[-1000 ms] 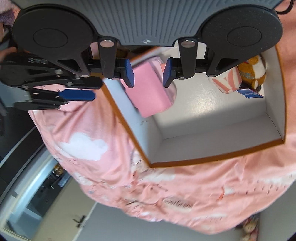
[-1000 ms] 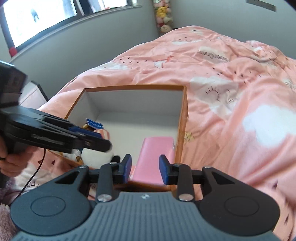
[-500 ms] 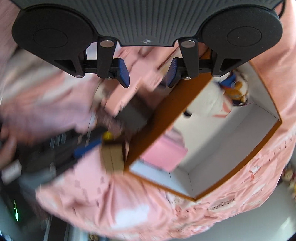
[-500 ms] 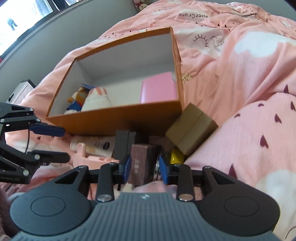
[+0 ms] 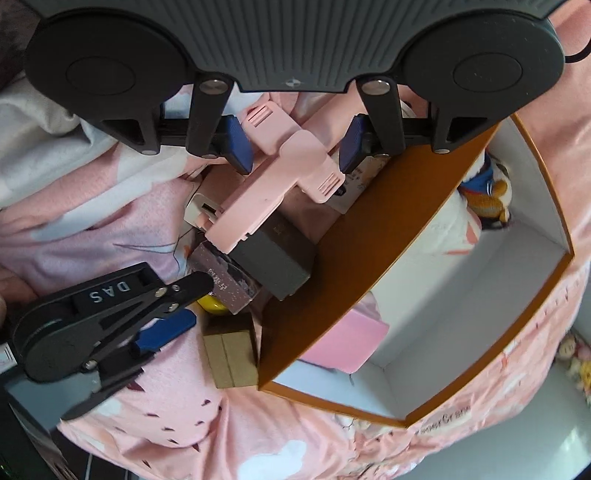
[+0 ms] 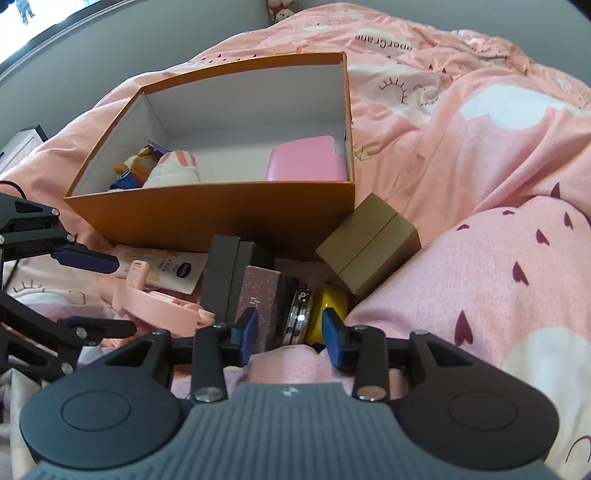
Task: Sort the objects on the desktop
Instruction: 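Withdraw both tools from the box toward the pink plastic clip in the pile, then close the left tool on the pink plastic stick in the pile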
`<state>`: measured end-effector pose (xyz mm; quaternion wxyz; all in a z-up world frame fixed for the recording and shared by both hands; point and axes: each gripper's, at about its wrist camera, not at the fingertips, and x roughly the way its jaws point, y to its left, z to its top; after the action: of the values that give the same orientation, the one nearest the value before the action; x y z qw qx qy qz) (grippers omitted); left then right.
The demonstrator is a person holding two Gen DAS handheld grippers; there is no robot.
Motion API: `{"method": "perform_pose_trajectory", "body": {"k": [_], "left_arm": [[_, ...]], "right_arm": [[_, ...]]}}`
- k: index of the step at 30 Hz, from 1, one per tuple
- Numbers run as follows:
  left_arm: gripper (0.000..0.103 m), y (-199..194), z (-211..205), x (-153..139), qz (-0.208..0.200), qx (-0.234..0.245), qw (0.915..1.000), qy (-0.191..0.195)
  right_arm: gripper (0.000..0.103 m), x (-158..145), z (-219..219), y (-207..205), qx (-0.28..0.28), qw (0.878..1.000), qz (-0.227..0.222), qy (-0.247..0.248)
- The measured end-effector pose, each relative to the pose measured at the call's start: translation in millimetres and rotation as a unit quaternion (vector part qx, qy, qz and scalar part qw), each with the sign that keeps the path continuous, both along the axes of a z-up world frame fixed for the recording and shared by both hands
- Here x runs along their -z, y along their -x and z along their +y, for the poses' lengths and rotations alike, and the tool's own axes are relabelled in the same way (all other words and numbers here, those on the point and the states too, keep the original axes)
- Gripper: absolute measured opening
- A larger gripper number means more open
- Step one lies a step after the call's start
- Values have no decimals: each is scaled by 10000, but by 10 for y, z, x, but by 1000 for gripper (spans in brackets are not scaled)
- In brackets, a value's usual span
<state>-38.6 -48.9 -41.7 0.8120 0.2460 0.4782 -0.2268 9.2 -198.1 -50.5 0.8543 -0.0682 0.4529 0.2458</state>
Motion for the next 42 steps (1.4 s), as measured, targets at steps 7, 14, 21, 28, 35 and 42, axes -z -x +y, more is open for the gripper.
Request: {"method": "perform_pose_trajectory", "body": {"k": [7, 14, 21, 28, 35, 42], "left_arm": [[62, 12, -120, 127, 94, 32, 9995, -312], [62, -31, -161, 227, 216, -13, 9989, -409], [63, -32, -158, 253, 245, 293, 9976, -583], [65, -70, -150, 251, 460, 916, 9918, -765], [61, -131, -28, 297, 544, 976, 9923, -530], [47, -25, -9, 274, 206, 1432, 9840, -1035]], "right_arm": [[45, 32, 24, 33, -15, 9998, -168, 75], [49, 51, 34, 54, -51, 9998, -193, 48], [52, 58, 54, 68, -83, 9997, -204, 58], [54, 68, 58, 67, -100, 9998, -188, 40], [54, 76, 51, 58, -98, 9998, -163, -6], [55, 83, 46, 49, -79, 9999, -144, -35]]}}
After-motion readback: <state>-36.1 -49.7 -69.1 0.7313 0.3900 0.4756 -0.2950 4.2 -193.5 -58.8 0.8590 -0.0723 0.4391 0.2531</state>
